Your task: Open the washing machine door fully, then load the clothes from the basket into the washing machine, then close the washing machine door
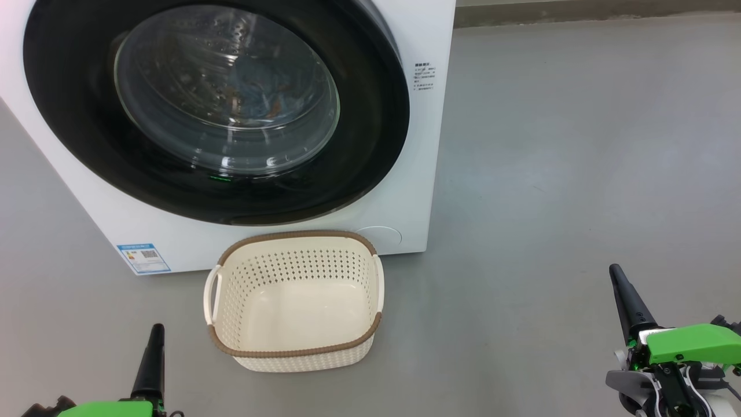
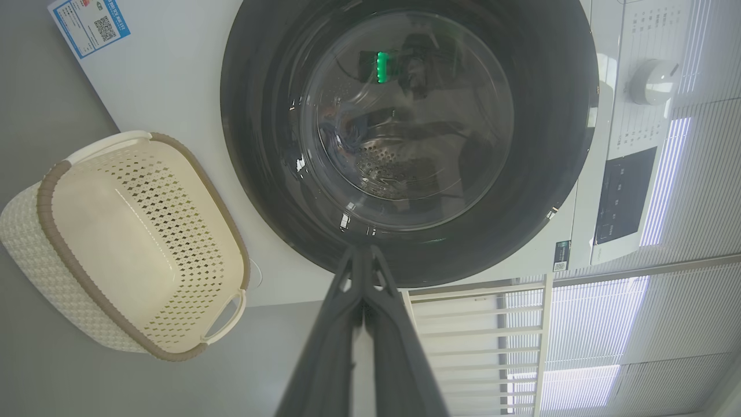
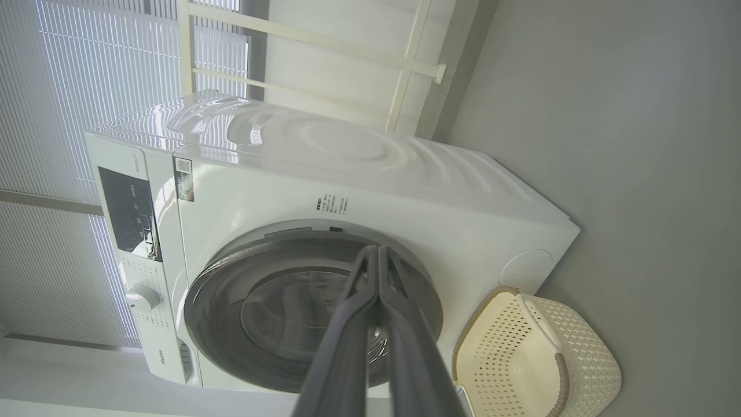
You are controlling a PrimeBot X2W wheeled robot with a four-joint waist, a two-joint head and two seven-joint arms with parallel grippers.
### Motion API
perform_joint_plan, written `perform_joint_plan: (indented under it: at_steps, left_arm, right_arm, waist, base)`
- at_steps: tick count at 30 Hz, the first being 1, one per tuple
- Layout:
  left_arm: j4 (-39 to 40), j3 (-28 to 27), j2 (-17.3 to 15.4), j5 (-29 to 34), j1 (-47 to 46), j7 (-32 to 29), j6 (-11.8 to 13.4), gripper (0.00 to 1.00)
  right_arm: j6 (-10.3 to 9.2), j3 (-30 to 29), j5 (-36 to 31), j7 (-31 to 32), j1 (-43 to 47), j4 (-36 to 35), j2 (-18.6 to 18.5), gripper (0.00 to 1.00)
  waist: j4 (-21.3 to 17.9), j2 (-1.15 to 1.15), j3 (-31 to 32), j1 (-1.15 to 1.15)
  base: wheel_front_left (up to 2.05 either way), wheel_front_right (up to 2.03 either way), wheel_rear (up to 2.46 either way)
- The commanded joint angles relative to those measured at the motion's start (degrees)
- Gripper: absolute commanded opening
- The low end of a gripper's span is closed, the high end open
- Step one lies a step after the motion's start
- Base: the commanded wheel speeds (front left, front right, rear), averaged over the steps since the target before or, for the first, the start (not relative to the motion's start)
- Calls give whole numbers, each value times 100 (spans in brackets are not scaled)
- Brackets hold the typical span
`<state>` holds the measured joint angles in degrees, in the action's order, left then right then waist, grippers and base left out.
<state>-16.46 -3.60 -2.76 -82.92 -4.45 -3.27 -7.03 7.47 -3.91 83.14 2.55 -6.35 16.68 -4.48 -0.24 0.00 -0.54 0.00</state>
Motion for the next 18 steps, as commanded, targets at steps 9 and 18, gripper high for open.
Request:
perform_joint_plan:
  at_steps: [9,18]
  left_arm:
    - [188,-239,-38,-529,-212,-196,-39,0]
    - [196,-303,-12,-916,-218,-329,-45,0]
  right_arm:
    - [2,-54,582,183,-41,-211,30,0]
    - [2,-164,985,314,-14,-237,84,0]
  waist:
    - [13,0,28,0]
    - [24,0,51,0]
  base:
    - [0,0,0]
    - [0,0,0]
